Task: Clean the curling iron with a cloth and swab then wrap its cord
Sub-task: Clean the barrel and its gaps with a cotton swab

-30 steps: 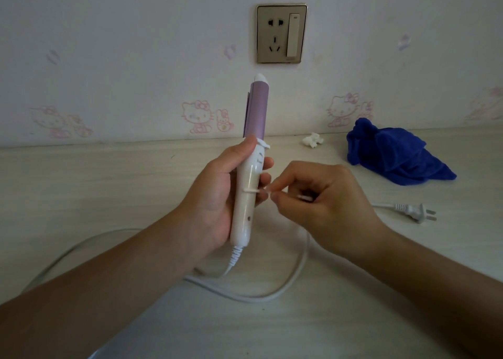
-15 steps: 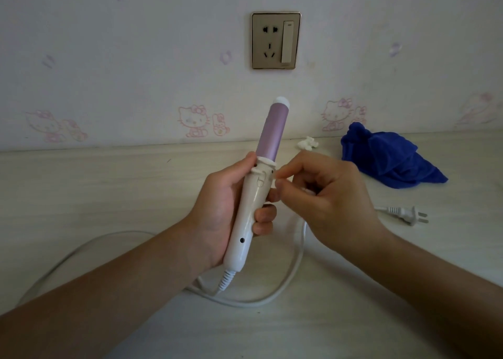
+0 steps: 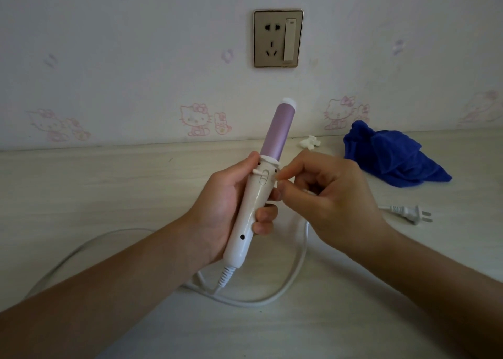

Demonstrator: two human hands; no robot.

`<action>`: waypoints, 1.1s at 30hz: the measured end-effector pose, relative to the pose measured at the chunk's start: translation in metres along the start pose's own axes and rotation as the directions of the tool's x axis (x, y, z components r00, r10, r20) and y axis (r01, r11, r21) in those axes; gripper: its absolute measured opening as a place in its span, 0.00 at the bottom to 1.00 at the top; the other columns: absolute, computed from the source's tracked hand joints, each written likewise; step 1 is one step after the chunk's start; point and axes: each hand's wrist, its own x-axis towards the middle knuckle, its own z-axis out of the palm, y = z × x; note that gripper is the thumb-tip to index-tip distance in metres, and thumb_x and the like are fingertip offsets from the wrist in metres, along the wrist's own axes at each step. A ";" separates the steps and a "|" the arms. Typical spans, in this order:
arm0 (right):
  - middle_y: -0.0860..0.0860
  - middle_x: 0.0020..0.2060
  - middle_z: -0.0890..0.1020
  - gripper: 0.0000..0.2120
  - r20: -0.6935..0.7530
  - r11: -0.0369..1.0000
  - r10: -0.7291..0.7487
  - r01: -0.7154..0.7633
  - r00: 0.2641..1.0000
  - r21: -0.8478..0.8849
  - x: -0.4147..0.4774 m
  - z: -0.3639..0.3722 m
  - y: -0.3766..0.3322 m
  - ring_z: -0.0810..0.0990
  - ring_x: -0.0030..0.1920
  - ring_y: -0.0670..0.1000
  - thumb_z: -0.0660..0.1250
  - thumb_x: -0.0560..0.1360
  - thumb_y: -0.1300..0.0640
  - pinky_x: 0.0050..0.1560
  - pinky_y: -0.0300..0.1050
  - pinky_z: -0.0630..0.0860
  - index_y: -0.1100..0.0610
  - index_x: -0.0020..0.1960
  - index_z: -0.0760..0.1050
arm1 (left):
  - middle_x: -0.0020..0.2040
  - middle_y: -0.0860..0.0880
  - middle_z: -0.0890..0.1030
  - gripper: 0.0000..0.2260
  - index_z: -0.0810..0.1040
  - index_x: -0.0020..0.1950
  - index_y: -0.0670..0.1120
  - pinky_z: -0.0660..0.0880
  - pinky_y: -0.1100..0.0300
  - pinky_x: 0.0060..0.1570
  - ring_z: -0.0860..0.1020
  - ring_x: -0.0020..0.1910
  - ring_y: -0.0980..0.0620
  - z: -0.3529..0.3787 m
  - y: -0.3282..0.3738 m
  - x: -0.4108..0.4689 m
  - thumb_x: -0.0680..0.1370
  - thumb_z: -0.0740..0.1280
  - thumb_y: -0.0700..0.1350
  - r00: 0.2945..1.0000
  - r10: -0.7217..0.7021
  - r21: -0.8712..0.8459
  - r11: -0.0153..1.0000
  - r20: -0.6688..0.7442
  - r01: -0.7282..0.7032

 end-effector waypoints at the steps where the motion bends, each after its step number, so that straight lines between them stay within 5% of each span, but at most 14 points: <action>1: 0.45 0.23 0.72 0.06 -0.003 1.000 0.003 -0.003 1.000 -0.007 0.000 0.000 0.000 0.68 0.24 0.44 0.70 0.75 0.58 0.28 0.39 0.70 0.49 0.42 0.80 | 0.38 0.44 0.76 0.18 0.76 0.60 0.42 0.68 0.61 0.22 0.70 0.24 0.51 0.000 0.000 0.000 0.83 0.60 0.55 1.000 0.003 0.002 1.000 -0.005 -0.003; 6: 0.45 0.24 0.74 0.07 0.020 1.000 -0.003 0.003 1.000 -0.017 0.000 -0.002 0.000 0.71 0.24 0.44 0.71 0.77 0.61 0.30 0.38 0.72 0.51 0.43 0.81 | 0.37 0.44 0.77 0.17 0.79 0.55 0.41 0.68 0.61 0.23 0.71 0.25 0.50 0.000 -0.001 0.001 0.83 0.60 0.54 0.998 0.033 0.038 0.999 -0.050 -0.031; 10: 0.44 0.24 0.76 0.04 0.128 1.000 -0.015 0.011 0.992 0.029 -0.007 0.007 -0.002 0.77 0.26 0.45 0.71 0.76 0.65 0.36 0.48 0.81 0.58 0.45 0.83 | 0.33 0.45 0.78 0.17 0.80 0.48 0.44 0.70 0.58 0.30 0.74 0.28 0.50 0.001 0.002 0.000 0.82 0.60 0.55 0.987 0.073 0.082 0.995 -0.141 -0.062; 14: 0.44 0.23 0.73 0.06 0.105 1.000 -0.019 0.020 0.994 -0.005 -0.005 0.006 -0.001 0.68 0.24 0.43 0.72 0.76 0.66 0.31 0.35 0.70 0.57 0.45 0.84 | 0.33 0.45 0.77 0.16 0.77 0.49 0.44 0.66 0.57 0.32 0.72 0.28 0.49 0.001 0.006 0.000 0.83 0.59 0.55 0.981 0.078 0.060 0.996 -0.180 -0.068; 17: 0.48 0.23 0.74 0.06 0.090 1.000 -0.005 0.002 0.996 0.032 -0.006 0.005 -0.001 0.71 0.24 0.45 0.72 0.75 0.67 0.35 0.40 0.78 0.57 0.43 0.83 | 0.33 0.45 0.76 0.15 0.75 0.50 0.43 0.66 0.59 0.29 0.71 0.28 0.48 0.004 0.005 -0.001 0.83 0.59 0.55 0.985 0.057 0.026 0.998 -0.165 -0.053; 20: 0.44 0.24 0.75 0.06 0.189 0.997 -0.041 0.028 0.981 0.072 -0.012 0.014 -0.007 0.82 0.29 0.57 0.71 0.75 0.67 0.51 0.63 0.84 0.57 0.44 0.83 | 0.31 0.47 0.78 0.16 0.78 0.45 0.46 0.73 0.62 0.26 0.74 0.26 0.50 0.003 0.006 -0.001 0.82 0.59 0.55 0.980 0.054 0.017 0.998 -0.192 -0.052; 24: 0.43 0.25 0.78 0.04 0.162 0.994 -0.018 0.000 0.987 0.111 -0.010 0.010 -0.003 0.83 0.30 0.41 0.71 0.76 0.69 0.41 0.39 0.81 0.62 0.44 0.83 | 0.32 0.45 0.78 0.15 0.78 0.47 0.46 0.71 0.61 0.26 0.73 0.26 0.49 0.003 0.008 -0.001 0.82 0.60 0.55 0.982 0.058 -0.010 0.998 -0.177 -0.061; 28: 0.40 0.26 0.76 0.07 0.236 0.998 -0.043 0.033 0.971 0.047 -0.014 0.014 -0.011 0.76 0.28 0.42 0.72 0.76 0.68 0.45 0.59 0.81 0.57 0.44 0.84 | 0.31 0.46 0.78 0.16 0.79 0.47 0.45 0.72 0.62 0.27 0.74 0.25 0.50 0.001 0.008 -0.001 0.83 0.59 0.55 0.981 0.052 -0.026 0.998 -0.189 -0.058; 31: 0.52 0.25 0.77 0.07 0.171 0.995 -0.007 -0.010 0.985 0.095 -0.010 0.010 -0.007 0.85 0.35 0.40 0.72 0.76 0.69 0.43 0.43 0.83 0.59 0.43 0.83 | 0.32 0.46 0.78 0.16 0.78 0.51 0.44 0.72 0.61 0.27 0.73 0.26 0.49 0.001 0.009 0.001 0.83 0.59 0.55 0.981 0.055 -0.011 0.998 -0.184 -0.058; 33: 0.53 0.25 0.76 0.06 0.214 0.997 -0.025 0.009 0.977 0.075 -0.012 0.012 -0.009 0.79 0.30 0.43 0.72 0.76 0.66 0.41 0.47 0.82 0.57 0.44 0.83 | 0.35 0.45 0.79 0.17 0.78 0.53 0.43 0.71 0.59 0.31 0.73 0.29 0.49 -0.001 0.009 0.002 0.83 0.59 0.55 0.978 0.067 -0.011 0.997 -0.198 -0.070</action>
